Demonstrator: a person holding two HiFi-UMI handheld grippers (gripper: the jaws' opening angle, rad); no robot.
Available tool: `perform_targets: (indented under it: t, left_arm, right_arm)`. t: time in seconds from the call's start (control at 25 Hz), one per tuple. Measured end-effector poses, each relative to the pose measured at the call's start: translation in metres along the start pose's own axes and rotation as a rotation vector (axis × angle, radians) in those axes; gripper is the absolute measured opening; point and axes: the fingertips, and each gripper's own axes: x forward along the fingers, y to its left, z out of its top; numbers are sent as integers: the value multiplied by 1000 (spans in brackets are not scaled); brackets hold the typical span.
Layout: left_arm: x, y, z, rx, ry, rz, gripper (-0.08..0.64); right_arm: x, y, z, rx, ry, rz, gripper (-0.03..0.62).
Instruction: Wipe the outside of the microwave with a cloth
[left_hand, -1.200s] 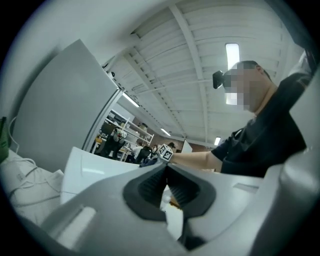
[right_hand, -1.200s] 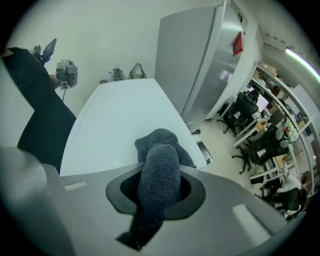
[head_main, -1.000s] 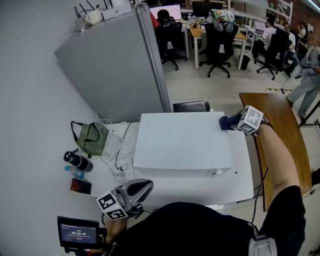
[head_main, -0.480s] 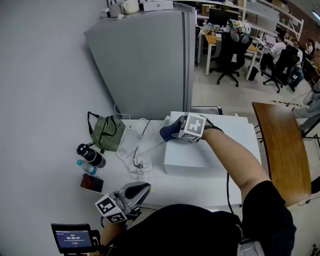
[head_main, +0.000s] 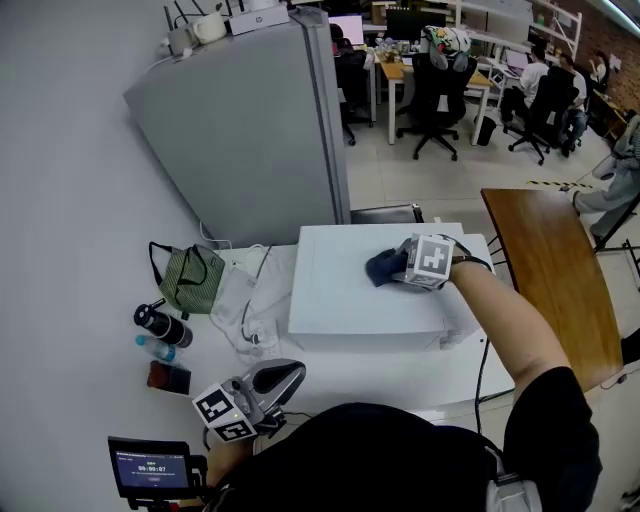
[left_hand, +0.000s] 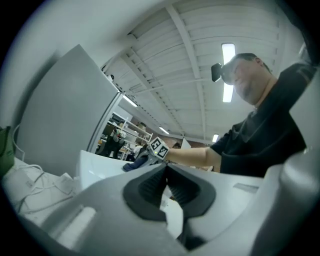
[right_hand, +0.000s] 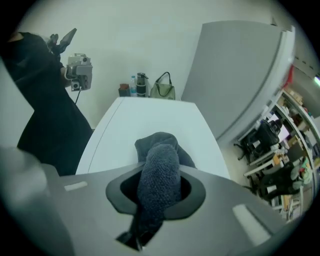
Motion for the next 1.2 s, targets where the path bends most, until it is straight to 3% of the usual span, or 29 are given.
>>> perform_targets:
  t: [0.2, 0.36, 0.48, 0.64, 0.76, 0.84, 0.96, 1.2]
  left_arm:
    - [68, -29, -10, -9, 7, -78, 3]
    - [87, -39, -15, -11, 21, -89, 3]
    - [75, -37, -13, -9, 16, -75, 3]
    - [25, -24, -2, 5, -17, -41, 3]
    - [-27, -15, 6, 22, -34, 1, 3]
    - [-61, -8, 9, 29, -34, 25, 3]
    - [-100, 3, 8, 16, -34, 51, 3]
    - [-110, 9, 4, 1, -39, 71, 3]
  right_arm:
    - [-79, -2, -163, 145, 71, -71, 58]
    - [-107, 2, -219, 221, 102, -95, 58]
    - [-115, -3, -166, 221, -59, -90, 58]
    - [-81, 23, -1, 46, -232, -13, 58]
    - [-28, 50, 120, -56, -283, 38, 59]
    - [10, 60, 178, -92, -263, 38, 58]
    - [60, 63, 209, -120, -160, 15, 60]
    - [62, 59, 171, -85, -94, 12, 58]
